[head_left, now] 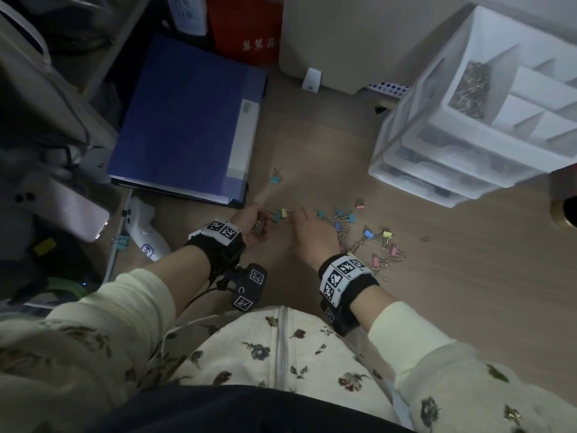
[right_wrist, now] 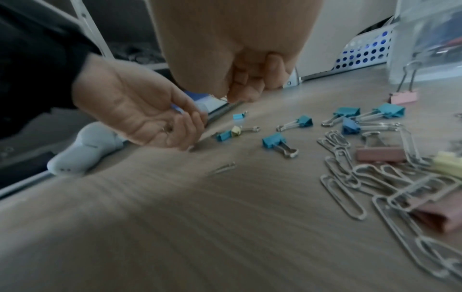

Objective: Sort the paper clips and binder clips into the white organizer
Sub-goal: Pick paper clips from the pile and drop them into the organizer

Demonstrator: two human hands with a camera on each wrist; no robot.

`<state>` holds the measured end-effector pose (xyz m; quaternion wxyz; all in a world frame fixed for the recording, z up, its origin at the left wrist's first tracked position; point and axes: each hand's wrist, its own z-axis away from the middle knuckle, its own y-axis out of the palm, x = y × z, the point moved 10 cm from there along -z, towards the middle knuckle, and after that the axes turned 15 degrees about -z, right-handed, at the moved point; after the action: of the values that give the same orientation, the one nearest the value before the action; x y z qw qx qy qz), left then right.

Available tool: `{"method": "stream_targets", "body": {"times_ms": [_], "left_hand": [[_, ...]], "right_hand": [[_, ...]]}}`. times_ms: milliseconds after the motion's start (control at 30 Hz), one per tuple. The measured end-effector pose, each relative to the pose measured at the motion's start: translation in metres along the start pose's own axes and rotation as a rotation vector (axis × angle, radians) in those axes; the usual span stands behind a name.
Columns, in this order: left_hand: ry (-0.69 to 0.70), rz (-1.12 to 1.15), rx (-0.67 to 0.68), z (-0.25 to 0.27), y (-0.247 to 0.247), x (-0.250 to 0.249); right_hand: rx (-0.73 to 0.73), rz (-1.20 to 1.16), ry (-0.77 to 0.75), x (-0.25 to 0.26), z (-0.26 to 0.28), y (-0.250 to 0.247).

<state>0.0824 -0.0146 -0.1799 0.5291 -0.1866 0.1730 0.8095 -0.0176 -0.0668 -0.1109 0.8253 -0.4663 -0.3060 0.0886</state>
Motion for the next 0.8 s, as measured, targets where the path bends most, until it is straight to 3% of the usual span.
{"method": "stream_targets", "body": {"times_ms": [167,300,400,467,600,800], "left_hand": [[-0.008,0.096,0.082,0.007,0.018,-0.001],[0.025,0.01,0.138,0.014,0.026,-0.004],[0.004,0.015,0.099,0.012,0.019,0.001],[-0.027,-0.002,0.046,0.01,0.01,0.006],[-0.034,-0.039,0.003,0.011,0.001,0.008],[-0.012,-0.053,-0.005,0.01,-0.002,0.006]], "right_hand": [[-0.059,-0.113,-0.135,0.027,0.005,-0.006],[-0.125,-0.269,-0.248,0.033,0.014,-0.01],[-0.228,-0.362,-0.216,0.017,0.021,-0.021],[-0.173,-0.325,-0.129,0.001,0.021,-0.014],[0.08,-0.075,-0.083,-0.011,0.026,0.024],[0.104,0.053,-0.075,-0.01,0.027,0.042]]}}
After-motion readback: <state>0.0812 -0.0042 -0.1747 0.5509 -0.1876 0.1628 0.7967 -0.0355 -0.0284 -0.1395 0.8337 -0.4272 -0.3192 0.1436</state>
